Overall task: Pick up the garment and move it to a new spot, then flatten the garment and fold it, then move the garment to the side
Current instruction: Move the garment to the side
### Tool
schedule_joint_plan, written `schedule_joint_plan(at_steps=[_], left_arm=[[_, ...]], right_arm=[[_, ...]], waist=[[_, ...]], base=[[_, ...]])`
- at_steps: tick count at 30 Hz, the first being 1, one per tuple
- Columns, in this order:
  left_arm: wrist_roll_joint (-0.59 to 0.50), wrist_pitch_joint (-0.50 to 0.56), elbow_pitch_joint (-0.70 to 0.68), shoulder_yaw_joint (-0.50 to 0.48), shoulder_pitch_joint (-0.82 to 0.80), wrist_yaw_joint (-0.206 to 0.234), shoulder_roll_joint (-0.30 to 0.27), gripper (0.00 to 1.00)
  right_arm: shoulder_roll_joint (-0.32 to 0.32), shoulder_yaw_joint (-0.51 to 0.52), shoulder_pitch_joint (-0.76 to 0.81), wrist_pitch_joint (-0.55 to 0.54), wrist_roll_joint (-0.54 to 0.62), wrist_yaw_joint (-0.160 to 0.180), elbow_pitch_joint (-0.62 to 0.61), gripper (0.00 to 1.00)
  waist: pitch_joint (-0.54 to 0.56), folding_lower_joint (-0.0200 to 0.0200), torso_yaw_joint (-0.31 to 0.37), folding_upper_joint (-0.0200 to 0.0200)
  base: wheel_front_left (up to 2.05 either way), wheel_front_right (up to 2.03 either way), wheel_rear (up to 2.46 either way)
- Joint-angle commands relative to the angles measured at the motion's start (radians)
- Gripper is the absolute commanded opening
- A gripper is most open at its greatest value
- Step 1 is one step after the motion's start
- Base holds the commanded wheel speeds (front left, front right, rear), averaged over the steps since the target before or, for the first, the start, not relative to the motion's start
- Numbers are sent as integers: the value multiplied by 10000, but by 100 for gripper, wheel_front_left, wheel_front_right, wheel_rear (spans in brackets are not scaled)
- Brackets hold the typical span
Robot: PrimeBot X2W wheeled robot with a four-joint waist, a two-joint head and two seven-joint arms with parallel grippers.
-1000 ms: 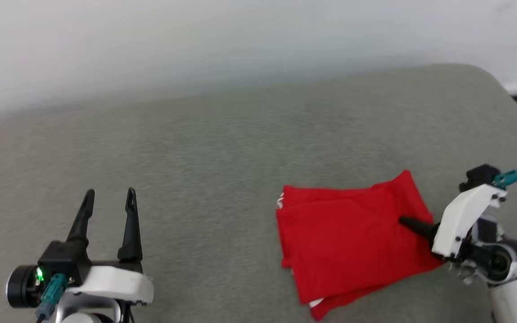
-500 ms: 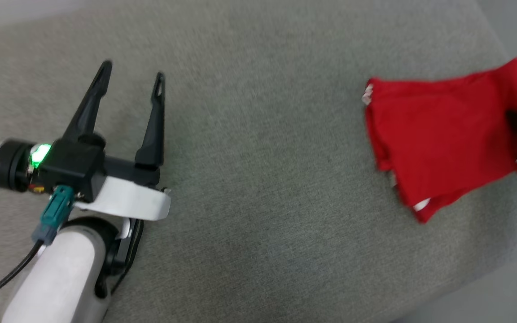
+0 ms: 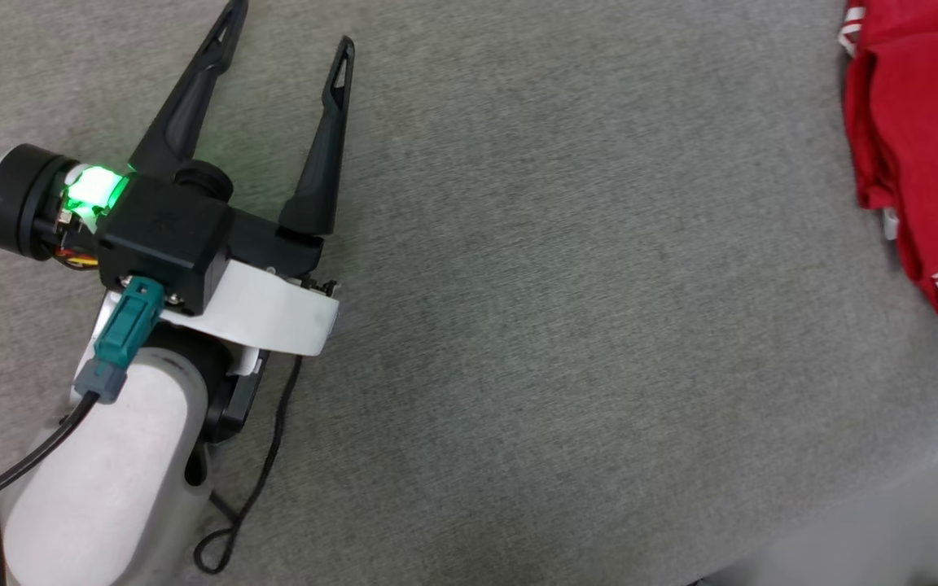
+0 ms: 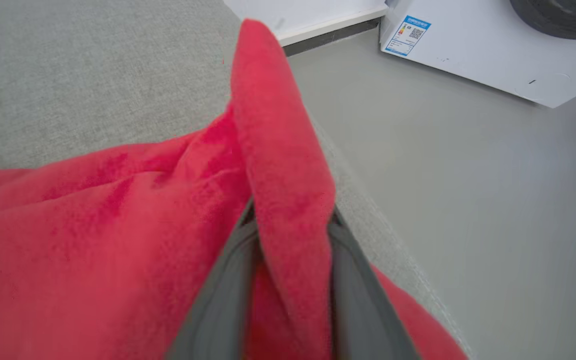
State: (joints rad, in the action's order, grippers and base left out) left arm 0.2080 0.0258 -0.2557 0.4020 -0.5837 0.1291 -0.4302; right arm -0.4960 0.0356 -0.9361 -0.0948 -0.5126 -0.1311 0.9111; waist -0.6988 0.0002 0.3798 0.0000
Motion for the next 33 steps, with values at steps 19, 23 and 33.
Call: schedule_joint_plan(at_steps=[19,23,33], left_arm=[[1216,-1782,1630,-495,2551,823,673,100],[1550,-2013,1934,-662,3273,1008,815,100],[2156,-2482,2434,-1252,4764,1340,785,100]], right_arm=[[-807,-1302,1263,2087,1263,8,51,100],[-486,-1587,2351,2052,1291,8,-893,100],[826,-1585,5064,2476,1379,8,-3838,100]], waist=[[3738,-2,-823,0],[4554,-2,-1237,0],[5947,-2,-2340,0]], base=[[0,0,0],[0,0,0],[0,0,0]])
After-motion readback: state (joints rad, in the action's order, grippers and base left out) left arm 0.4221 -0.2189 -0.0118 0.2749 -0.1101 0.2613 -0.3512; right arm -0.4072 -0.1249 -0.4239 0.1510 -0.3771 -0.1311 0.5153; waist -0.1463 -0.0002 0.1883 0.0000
